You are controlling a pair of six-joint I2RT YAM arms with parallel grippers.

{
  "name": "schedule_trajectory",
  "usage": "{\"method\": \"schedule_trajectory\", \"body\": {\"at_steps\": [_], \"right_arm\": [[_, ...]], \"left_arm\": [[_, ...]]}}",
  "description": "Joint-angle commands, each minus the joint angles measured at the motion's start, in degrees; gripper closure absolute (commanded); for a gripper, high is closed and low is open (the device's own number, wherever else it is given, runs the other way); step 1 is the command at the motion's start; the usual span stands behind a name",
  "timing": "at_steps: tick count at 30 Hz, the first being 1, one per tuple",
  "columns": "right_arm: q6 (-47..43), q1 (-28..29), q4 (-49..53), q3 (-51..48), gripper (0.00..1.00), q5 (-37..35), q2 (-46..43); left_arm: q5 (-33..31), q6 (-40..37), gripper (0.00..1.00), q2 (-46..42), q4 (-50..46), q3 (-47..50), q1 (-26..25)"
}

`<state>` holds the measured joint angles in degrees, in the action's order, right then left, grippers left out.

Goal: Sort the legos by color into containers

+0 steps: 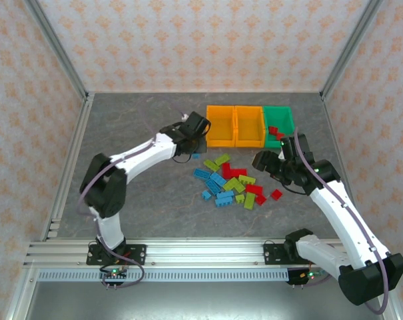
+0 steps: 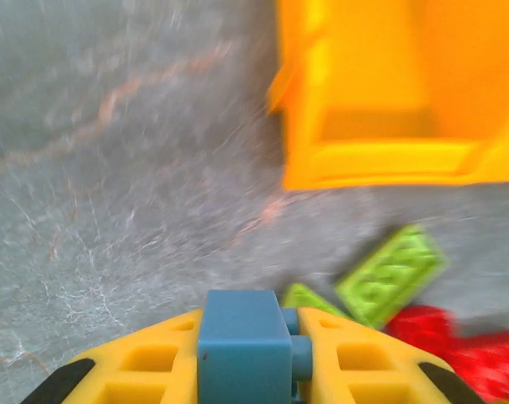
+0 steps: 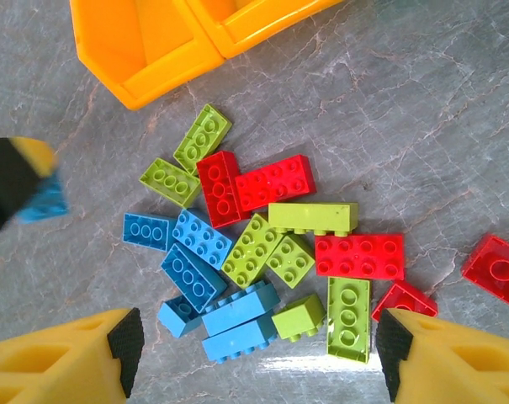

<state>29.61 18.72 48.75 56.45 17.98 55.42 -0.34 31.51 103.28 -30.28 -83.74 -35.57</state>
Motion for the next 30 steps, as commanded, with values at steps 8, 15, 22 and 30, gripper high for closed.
{"method": "schedule_trajectory", "body": {"at_steps": [8,15,22,30], "right_arm": [[2.5,0.2,-1.3,-0.1,0.25,-2.7,-0.8],[2.7,0.2,1.7,-0.5,0.24,-5.5,-4.8],[3.0,0.2,-0.2,-1.3,0.24,-5.5,-4.0],[-0.8,8.0,-4.3,2.4,0.25,-7.7,8.6]], "left_arm": [[-10.2,-5.4,0.94,21.6,-2.0,-34.1,0.5],[-3.1,-9.1,0.69,40.2,-11.2,-62.6,3.3],[-0.8,-11.1,0.57,33.7,-10.5,-58.2,2.6],[1.5,-7.6,0.56,-4.4,9.0,-14.5,-0.6]]}}
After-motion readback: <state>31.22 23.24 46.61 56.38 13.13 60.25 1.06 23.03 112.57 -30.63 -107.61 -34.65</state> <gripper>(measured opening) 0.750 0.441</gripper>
